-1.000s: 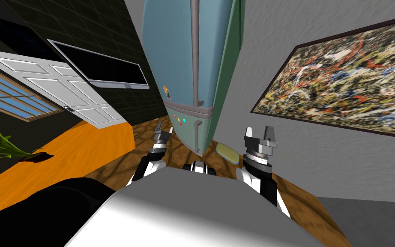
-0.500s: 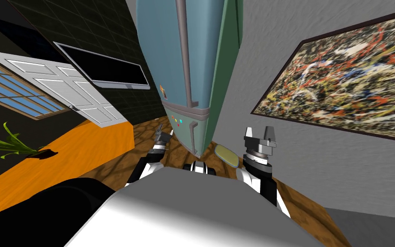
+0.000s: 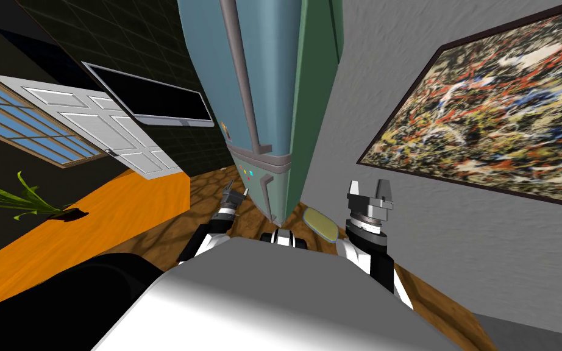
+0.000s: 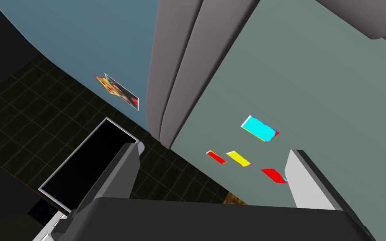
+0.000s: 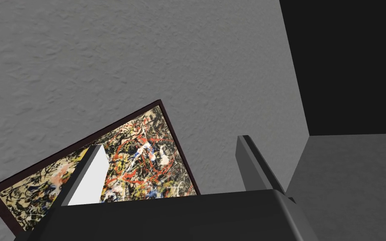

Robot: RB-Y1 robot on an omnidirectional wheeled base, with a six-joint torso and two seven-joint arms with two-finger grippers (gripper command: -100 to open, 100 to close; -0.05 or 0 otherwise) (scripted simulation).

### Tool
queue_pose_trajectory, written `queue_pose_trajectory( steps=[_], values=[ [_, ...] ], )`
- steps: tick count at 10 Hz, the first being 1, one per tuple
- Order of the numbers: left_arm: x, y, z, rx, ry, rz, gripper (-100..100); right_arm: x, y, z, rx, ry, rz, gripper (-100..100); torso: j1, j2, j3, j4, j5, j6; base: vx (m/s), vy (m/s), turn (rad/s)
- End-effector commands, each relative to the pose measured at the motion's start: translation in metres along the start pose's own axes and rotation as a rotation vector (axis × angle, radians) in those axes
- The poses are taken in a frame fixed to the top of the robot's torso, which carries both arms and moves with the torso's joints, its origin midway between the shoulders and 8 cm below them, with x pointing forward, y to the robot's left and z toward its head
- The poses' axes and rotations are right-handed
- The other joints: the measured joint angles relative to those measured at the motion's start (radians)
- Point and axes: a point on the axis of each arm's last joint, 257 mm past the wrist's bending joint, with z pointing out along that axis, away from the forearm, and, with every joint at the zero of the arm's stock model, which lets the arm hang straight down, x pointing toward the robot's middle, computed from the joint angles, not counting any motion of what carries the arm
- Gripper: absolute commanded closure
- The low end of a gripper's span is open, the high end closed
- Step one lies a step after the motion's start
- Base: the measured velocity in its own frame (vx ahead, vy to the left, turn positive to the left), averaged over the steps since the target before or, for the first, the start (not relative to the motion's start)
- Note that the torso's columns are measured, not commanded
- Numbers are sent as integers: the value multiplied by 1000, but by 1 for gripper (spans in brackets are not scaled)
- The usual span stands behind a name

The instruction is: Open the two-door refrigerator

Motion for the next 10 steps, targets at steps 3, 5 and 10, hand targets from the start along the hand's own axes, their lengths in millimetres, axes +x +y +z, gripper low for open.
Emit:
queue_pose_trajectory(
  steps=[3, 5, 10],
  values=[
    [-12, 23, -12, -99, -58, -120, -100, 0, 0, 0, 0, 0, 0, 0, -1, -1, -1, 0, 0, 0, 84, -143, 54],
    [-13, 31, -16, -134, -75, -166, -100, 0, 0, 0, 0, 0, 0, 0, 1, 0, 0, 0, 0, 0, 72, -118, 41],
    [-13, 36, -24, -171, -111, -266, -100, 0, 0, 0, 0, 0, 0, 0, -6, -6, -4, -2, -1, 3, 54, -120, 45]
  ],
)
